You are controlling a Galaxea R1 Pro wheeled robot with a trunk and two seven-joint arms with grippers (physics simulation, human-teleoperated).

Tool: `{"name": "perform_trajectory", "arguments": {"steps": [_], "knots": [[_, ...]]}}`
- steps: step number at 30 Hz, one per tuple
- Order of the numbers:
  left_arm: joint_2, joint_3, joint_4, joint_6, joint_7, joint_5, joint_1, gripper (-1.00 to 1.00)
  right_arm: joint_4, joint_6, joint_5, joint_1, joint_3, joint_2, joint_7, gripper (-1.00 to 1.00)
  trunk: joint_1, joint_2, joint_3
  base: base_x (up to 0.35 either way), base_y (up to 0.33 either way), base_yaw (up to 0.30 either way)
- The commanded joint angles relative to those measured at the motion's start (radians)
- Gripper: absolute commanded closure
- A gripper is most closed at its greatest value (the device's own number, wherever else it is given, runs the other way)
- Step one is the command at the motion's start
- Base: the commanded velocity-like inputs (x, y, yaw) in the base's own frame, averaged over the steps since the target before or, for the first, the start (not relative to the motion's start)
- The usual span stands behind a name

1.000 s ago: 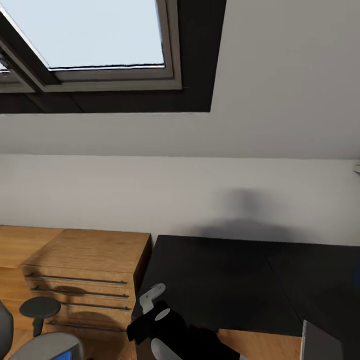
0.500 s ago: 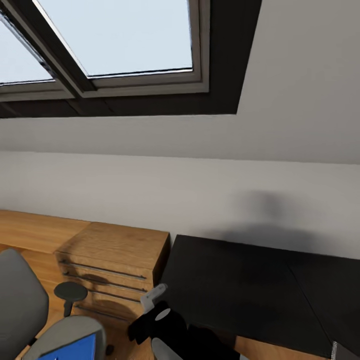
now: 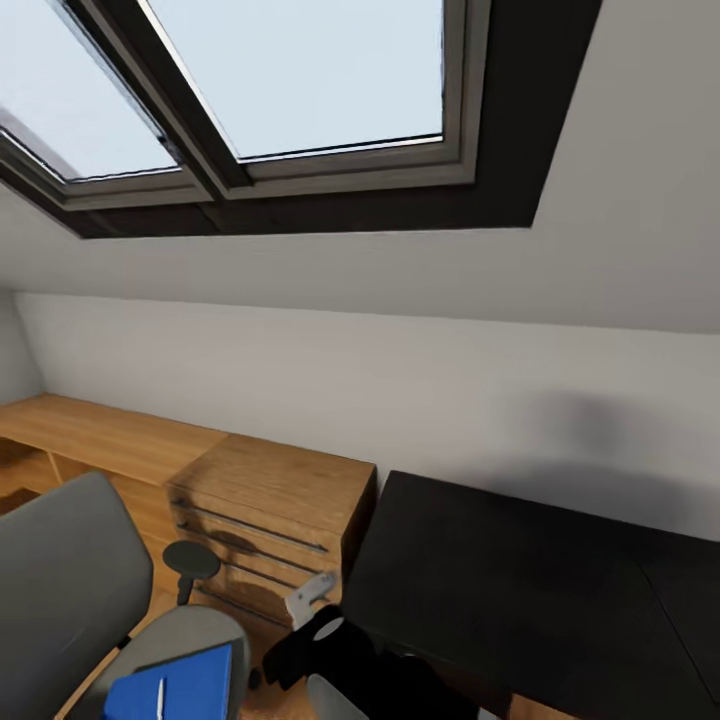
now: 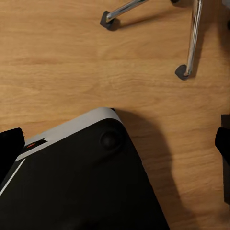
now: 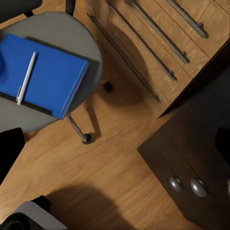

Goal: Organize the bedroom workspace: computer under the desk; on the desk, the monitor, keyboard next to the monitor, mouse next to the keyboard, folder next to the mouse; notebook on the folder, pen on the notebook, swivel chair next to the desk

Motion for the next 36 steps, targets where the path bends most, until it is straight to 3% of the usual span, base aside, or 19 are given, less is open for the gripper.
{"name": "perform_trajectory", "arguments": {"steps": [1, 21, 26, 32, 33, 36], "knots": [[0.0, 0.001, -0.001, 0.001, -0.007, 0.012, 0.001, -1.0, 0.004, 0.0, -0.01, -0.001, 0.003, 0.0, -0.01, -1.0, 0.0, -0.001, 0.0, 0.0, 0.0, 0.278], [0.008, 0.006, -0.003, 0.009, -0.015, 0.021, 0.015, -1.0, 0.095, -0.002, -0.016, -0.01, -0.002, 0.0, -0.01, -1.0, 0.0, -0.001, 0.0, 0.0, 0.0, 0.278], [0.013, 0.013, -0.052, 0.028, -0.016, 0.022, 0.042, -1.0, 0.114, -0.002, -0.018, -0.012, -0.006, 0.0, -0.011, -1.0, 0.0, -0.001, 0.0, 0.0, 0.0, 0.278], [0.017, 0.082, -0.183, 0.094, -0.009, 0.018, 0.102, -1.0, 0.126, -0.003, -0.019, -0.014, -0.009, 0.0, -0.011, -1.0, 0.0, -0.001, 0.0, 0.0, 0.0, 0.278], [0.017, 0.115, -0.218, 0.122, -0.007, 0.017, 0.115, -1.0, 0.131, -0.003, -0.02, -0.015, -0.011, 0.0, -0.012, -1.0, 0.0, -0.001, 0.0, 0.0, 0.0, 0.278], [0.018, 0.134, -0.236, 0.138, -0.006, 0.016, 0.121, -1.0, 0.142, -0.003, -0.02, -0.016, -0.025, 0.0, -0.013, -1.0, 0.0, -0.001, 0.0, 0.0, 0.0, 0.278]]}}
